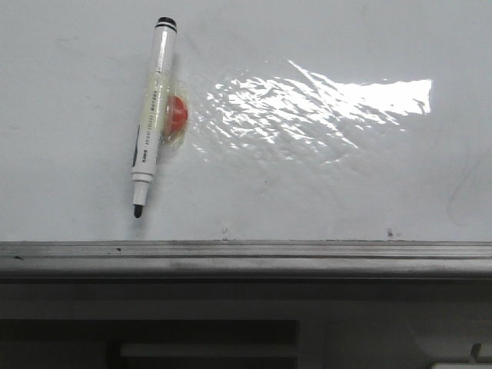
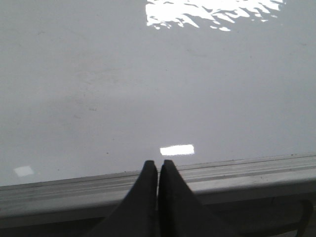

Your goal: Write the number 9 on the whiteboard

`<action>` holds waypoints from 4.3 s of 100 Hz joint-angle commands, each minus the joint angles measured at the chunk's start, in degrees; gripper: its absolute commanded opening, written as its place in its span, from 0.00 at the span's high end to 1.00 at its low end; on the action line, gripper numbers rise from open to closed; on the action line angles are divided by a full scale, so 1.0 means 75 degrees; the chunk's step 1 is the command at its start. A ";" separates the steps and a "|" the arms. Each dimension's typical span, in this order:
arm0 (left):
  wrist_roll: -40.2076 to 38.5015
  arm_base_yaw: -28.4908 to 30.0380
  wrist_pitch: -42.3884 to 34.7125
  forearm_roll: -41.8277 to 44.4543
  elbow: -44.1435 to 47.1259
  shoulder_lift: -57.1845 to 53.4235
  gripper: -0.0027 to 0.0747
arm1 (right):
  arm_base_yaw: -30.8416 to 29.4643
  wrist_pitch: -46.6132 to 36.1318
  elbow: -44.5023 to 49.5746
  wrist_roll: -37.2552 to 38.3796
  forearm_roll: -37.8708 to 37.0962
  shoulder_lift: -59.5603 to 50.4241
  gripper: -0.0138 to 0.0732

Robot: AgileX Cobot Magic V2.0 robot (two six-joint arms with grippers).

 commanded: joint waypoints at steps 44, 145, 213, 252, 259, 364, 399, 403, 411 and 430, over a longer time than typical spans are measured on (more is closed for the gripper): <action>-0.0046 0.0009 -0.0426 0.0007 0.0160 -0.0203 0.99 | -0.0059 -0.0543 0.0207 -0.0005 -0.0112 -0.0144 0.91; 0.0499 -0.0025 -0.1418 -0.4944 -0.1129 0.0066 0.99 | -0.0059 -0.1303 -0.1383 -0.0373 0.4157 0.0112 0.91; 0.2628 -0.1665 0.1474 -0.4841 -0.4275 0.5197 0.48 | 0.0928 0.2482 -0.5152 -0.0881 0.2359 0.3367 0.37; 0.2628 -0.4562 -0.1110 -0.5806 -0.4320 0.7195 0.48 | 0.1027 0.2407 -0.5152 -0.0881 0.2439 0.3928 0.37; 0.2614 -0.4917 -0.1660 -0.5989 -0.4346 0.7548 0.48 | 0.1027 0.2407 -0.5152 -0.0881 0.2439 0.3928 0.37; 0.5297 -0.5480 0.0027 -0.5868 -0.4635 0.8341 0.99 | 0.2255 0.3259 -0.5152 -0.3827 0.4900 0.3996 0.37; 0.9896 -0.5546 0.1686 -0.8348 -0.4635 0.7738 0.99 | 0.3437 0.3993 -0.5152 -0.7697 0.7887 0.4619 0.37; 1.0043 -0.5546 0.1699 -0.8448 -0.4635 0.7738 0.99 | 0.3565 0.4007 -0.5152 -0.7899 0.8053 0.4756 0.37; 1.0255 -0.5546 0.1716 -0.8525 -0.4635 0.7738 0.99 | 0.3817 0.4035 -0.5152 -0.8125 0.8257 0.5035 0.37; 1.0568 -0.5546 0.1716 -0.8560 -0.4635 0.7738 0.99 | 0.4613 0.3942 -0.5279 -0.8293 0.8392 0.5815 0.37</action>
